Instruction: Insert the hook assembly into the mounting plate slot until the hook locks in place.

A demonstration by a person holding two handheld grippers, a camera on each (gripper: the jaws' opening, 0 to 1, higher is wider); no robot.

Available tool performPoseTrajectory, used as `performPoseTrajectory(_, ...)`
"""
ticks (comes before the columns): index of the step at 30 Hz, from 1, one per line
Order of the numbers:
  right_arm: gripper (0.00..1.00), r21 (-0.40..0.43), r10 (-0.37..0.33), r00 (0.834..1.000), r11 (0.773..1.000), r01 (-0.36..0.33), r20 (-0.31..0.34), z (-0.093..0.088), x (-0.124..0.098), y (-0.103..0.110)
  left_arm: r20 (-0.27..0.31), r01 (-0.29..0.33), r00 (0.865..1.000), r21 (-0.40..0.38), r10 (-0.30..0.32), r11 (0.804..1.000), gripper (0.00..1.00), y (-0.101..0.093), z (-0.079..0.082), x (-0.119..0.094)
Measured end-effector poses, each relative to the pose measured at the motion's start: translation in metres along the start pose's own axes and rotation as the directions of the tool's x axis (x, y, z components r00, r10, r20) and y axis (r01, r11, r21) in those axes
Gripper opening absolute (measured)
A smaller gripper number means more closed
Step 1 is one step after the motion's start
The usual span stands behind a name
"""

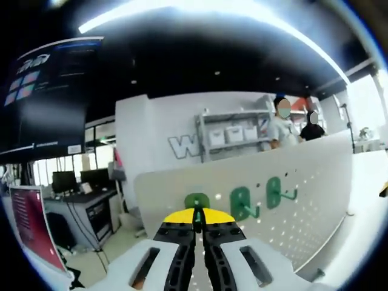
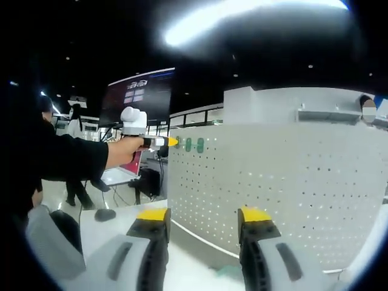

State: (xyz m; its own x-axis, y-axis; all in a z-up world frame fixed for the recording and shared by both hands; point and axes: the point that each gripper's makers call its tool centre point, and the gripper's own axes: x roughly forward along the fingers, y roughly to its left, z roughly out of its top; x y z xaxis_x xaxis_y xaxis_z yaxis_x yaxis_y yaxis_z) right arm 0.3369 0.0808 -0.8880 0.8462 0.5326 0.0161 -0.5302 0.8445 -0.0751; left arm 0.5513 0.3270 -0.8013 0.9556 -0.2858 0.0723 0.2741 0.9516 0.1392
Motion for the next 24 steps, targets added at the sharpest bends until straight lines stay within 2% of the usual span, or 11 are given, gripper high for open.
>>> performPoseTrajectory(15, 0.42, 0.019, 0.002, 1.000, 1.000, -0.002, -0.004, -0.0023, 0.0012, -0.0005, -0.003, 0.008, 1.000, 0.018, -0.008, 1.000, 0.03, -0.0011, -0.0027, 0.0039)
performPoseTrajectory(20, 0.42, 0.027, 0.003, 1.000, 1.000, -0.003, -0.004, -0.0022, 0.0011, -0.0008, -0.022, 0.007, 1.000, 0.143, -0.004, 0.990, 0.03, -0.0030, -0.0020, 0.0048)
performPoseTrajectory(24, 0.42, 0.029, 0.006, 1.000, 1.000, -0.006, -0.005, -0.0028, 0.0013, 0.0002, -0.023, 0.011, 1.000, 0.160, -0.007, 0.987, 0.03, -0.0035, -0.0015, 0.0055)
